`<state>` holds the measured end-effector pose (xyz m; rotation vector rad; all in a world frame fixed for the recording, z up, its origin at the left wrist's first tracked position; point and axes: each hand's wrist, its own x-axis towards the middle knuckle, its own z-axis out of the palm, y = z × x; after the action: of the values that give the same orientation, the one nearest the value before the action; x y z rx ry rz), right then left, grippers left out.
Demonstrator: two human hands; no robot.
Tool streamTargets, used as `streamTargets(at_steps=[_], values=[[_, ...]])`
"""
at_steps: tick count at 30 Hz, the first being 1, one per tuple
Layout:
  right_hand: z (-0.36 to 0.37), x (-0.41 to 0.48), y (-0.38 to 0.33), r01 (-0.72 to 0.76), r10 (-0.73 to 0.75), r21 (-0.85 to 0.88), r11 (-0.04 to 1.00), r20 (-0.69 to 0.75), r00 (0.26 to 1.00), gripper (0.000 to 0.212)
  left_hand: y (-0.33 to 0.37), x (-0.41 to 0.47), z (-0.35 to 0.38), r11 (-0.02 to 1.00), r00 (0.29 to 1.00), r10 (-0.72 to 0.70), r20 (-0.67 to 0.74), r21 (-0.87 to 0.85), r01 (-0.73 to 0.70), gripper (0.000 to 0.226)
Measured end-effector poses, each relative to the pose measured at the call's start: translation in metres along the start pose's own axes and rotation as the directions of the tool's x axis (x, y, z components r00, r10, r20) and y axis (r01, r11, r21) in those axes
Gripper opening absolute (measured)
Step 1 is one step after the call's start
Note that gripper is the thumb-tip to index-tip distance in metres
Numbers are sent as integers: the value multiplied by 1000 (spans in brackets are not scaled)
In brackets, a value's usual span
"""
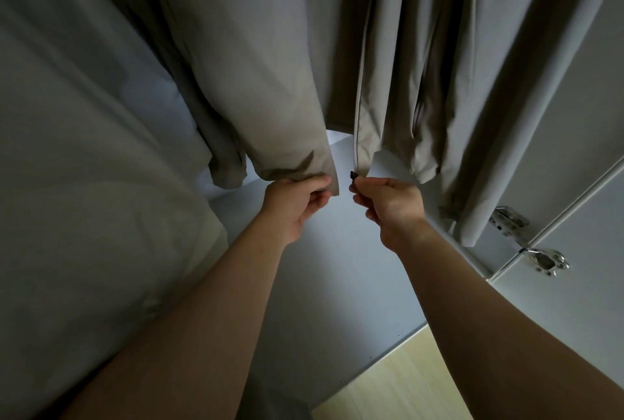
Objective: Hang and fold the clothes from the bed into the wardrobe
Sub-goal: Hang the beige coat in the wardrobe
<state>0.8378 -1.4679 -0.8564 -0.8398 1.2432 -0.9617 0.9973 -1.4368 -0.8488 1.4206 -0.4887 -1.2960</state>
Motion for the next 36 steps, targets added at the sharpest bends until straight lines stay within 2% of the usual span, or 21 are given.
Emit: streamTargets(at_steps=[4,8,14,17,26,32,36], values=[[1,-2,-4,-73,70,48,996,61,996,9,3,1,5,986,998,47,37,-163,-40,14],[9,-5,-7,-160,141,124,979,145,979,12,6,0,7,971,991,132,35,-208,-122,14],[18,-10,-8,-213,175,188,959,200,964,15,9,-4,8,965,982,185,-45,-183,-190,8],[21,-11,-9,-208,171,193,959,191,966,15,10,-6,9,963,977,202,-67,-166,-211,16],[25,-14,-10,-194,155,193,962,198,968,17,11,-10,12,943,958,276,-72,-170,-284,19],[27,-16,-10,-191,153,194,962,197,969,15,9,-6,9,934,934,339,-113,-77,-348,21],[29,-17,-13,-164,131,192,968,177,975,13,7,-6,9,932,930,355,-93,-40,-360,30]])
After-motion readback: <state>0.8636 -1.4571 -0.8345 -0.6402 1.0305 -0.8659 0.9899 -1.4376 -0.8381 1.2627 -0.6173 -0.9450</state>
